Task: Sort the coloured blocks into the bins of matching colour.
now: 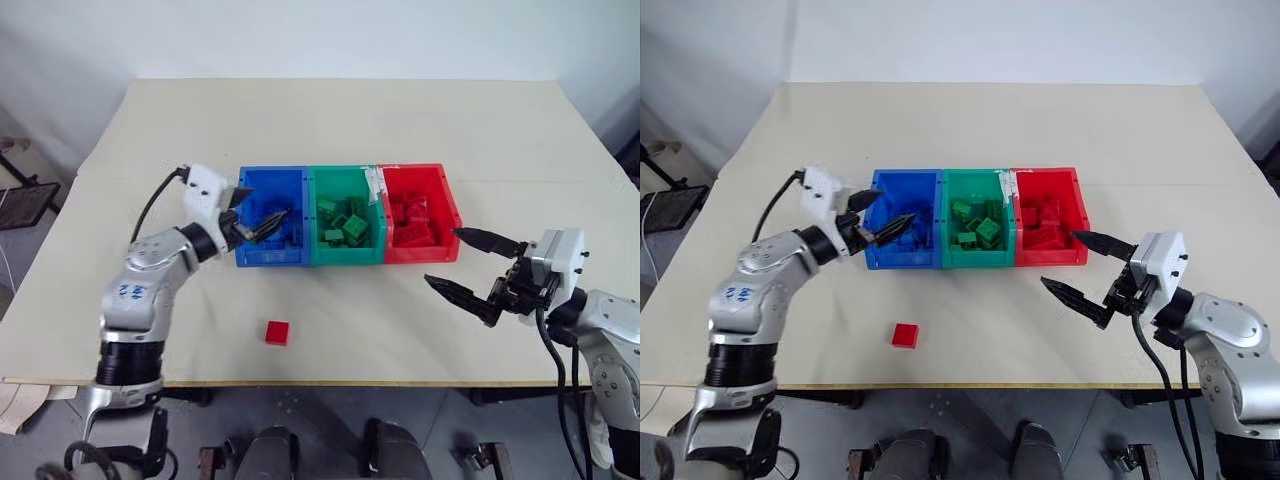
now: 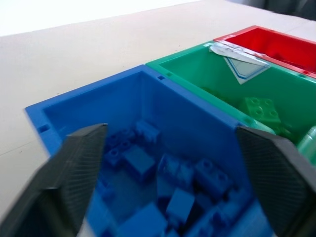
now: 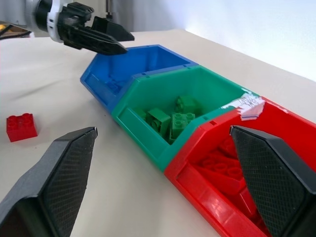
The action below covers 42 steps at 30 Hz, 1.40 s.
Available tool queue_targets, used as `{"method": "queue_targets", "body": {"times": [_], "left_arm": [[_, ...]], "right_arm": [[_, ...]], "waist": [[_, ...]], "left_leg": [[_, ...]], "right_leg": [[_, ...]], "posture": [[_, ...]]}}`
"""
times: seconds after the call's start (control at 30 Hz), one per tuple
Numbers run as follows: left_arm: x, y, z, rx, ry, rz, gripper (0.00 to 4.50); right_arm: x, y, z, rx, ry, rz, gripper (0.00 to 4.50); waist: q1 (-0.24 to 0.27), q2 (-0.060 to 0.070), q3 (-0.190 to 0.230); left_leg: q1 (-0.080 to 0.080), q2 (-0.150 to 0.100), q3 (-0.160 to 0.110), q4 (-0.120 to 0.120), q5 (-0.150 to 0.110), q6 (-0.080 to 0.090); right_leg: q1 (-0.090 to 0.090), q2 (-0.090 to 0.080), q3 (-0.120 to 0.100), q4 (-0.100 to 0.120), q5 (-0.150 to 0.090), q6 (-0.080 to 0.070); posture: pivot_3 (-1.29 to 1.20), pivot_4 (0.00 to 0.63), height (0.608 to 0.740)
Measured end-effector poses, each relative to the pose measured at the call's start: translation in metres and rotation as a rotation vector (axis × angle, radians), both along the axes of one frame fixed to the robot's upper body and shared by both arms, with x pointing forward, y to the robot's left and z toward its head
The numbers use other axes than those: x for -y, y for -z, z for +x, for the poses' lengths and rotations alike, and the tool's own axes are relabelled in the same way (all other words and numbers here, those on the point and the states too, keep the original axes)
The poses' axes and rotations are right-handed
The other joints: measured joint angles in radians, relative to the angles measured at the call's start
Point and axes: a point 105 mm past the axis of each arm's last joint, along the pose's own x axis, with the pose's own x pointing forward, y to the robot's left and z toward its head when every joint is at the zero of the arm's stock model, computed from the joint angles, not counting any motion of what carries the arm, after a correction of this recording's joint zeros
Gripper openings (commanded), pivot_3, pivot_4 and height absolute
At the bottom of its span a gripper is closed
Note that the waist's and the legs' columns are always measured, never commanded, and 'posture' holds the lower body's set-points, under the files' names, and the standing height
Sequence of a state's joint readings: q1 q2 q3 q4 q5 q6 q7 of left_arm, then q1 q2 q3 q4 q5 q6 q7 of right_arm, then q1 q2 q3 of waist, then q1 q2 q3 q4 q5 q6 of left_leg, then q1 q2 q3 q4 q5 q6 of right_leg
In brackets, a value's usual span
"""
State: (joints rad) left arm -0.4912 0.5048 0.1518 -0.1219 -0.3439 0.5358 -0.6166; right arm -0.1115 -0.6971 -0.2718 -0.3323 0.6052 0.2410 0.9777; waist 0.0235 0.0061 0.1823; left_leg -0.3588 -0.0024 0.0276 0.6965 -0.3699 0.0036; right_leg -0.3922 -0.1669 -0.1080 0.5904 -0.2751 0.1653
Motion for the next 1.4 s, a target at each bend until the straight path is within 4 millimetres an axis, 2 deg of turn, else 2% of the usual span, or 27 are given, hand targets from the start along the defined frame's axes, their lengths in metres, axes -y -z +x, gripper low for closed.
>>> {"method": "queue_targets", "body": {"times": [0.1,0.3,0.37,0.43,0.53,0.67,0.8,0.93,1.0,1.13,1.3,1.4], "left_arm": [[-0.039,0.019,-0.032,-0.020,0.079,0.104,4.47],[-0.099,0.029,-0.061,-0.024,0.100,0.233,4.47],[-0.113,0.038,-0.070,-0.073,0.118,0.262,4.47],[-0.117,0.045,-0.078,-0.101,0.155,0.292,4.47],[-0.102,0.045,-0.083,-0.089,0.241,0.331,4.47],[-0.066,0.047,-0.093,-0.096,0.406,0.366,4.47],[-0.031,0.059,-0.105,-0.146,0.560,0.403,4.47],[0.013,0.080,-0.097,-0.133,0.654,0.468,4.47],[0.022,0.089,-0.093,-0.136,0.666,0.495,4.47],[0.022,0.102,-0.085,-0.162,0.654,0.562,4.47],[0.025,0.102,-0.083,-0.141,0.684,0.588,3.01],[0.023,0.102,-0.081,-0.146,0.679,0.589,1.98]], "right_arm": [[-0.002,0.009,-0.003,-0.042,-0.076,-0.077,4.50],[-0.016,0.026,-0.010,-0.099,-0.230,-0.157,4.50],[-0.016,0.030,-0.010,-0.111,-0.259,-0.180,4.50],[-0.015,0.033,-0.009,-0.121,-0.267,-0.194,4.50],[-0.014,0.033,-0.008,-0.114,-0.277,-0.204,4.50],[-0.012,0.035,-0.010,-0.109,-0.291,-0.231,4.50],[-0.003,0.043,-0.014,-0.135,-0.289,-0.284,4.50],[0.000,0.048,-0.017,-0.156,-0.281,-0.287,4.50],[-0.001,0.050,-0.020,-0.162,-0.279,-0.287,4.50],[0.001,0.058,-0.026,-0.192,-0.272,-0.285,4.50],[0.003,0.059,-0.031,-0.195,-0.247,-0.285,4.50],[0.007,0.061,-0.032,-0.203,-0.221,-0.281,4.50]], "waist": [[-0.014,0.000,0.000],[-0.001,0.000,0.000],[0.001,0.000,0.000],[0.003,0.000,0.000],[0.003,0.000,0.000],[-0.002,0.000,0.000],[-0.002,0.000,0.000],[0.006,0.000,0.000],[0.003,0.000,0.000],[-0.001,0.000,0.000],[0.003,0.000,0.000],[0.004,0.000,0.000]], "left_leg": [[0.002,0.001,0.001,-0.003,0.000,-0.001],[0.001,0.001,0.001,-0.001,-0.002,0.001],[0.001,0.001,0.001,0.000,-0.003,0.002],[0.001,0.001,0.001,0.001,-0.004,0.002],[0.000,0.001,0.001,0.001,-0.004,0.002],[0.001,0.002,0.002,0.001,-0.004,0.001],[0.001,0.002,0.004,0.001,-0.004,0.002],[0.001,0.001,0.004,0.003,-0.004,0.002],[0.001,0.001,0.005,0.002,-0.004,0.002],[0.002,0.002,0.006,0.001,-0.004,0.002],[0.002,0.002,0.006,0.002,-0.004,0.002],[0.003,0.002,0.006,0.003,-0.005,0.002]], "right_leg": [[-0.001,0.000,0.000,0.000,0.000,0.000],[0.000,0.001,0.000,-0.001,0.000,0.000],[0.000,0.001,0.000,-0.001,0.000,0.000],[0.000,0.000,0.000,-0.001,0.000,0.000],[0.000,0.001,0.000,0.000,0.000,0.000],[-0.001,0.001,0.000,0.001,0.000,0.000],[-0.001,0.001,0.000,0.000,0.000,0.000],[0.000,0.001,0.000,0.000,0.000,0.000],[0.000,0.001,0.000,0.000,0.000,0.000],[-0.001,0.001,0.000,0.000,0.000,0.000],[0.000,0.001,0.000,0.000,0.000,0.000],[0.001,0.001,0.001,0.000,0.000,0.000]], "posture": [[0.00,0.150,0.740],[0.00,0.150,0.740],[0.00,0.150,0.740],[0.00,0.150,0.740],[0.00,0.150,0.740],[0.00,0.150,0.740],[0.00,0.150,0.740],[0.00,0.150,0.740],[0.00,0.150,0.740],[0.00,0.150,0.740],[0.00,0.150,0.740],[0.00,0.150,0.740]]}}
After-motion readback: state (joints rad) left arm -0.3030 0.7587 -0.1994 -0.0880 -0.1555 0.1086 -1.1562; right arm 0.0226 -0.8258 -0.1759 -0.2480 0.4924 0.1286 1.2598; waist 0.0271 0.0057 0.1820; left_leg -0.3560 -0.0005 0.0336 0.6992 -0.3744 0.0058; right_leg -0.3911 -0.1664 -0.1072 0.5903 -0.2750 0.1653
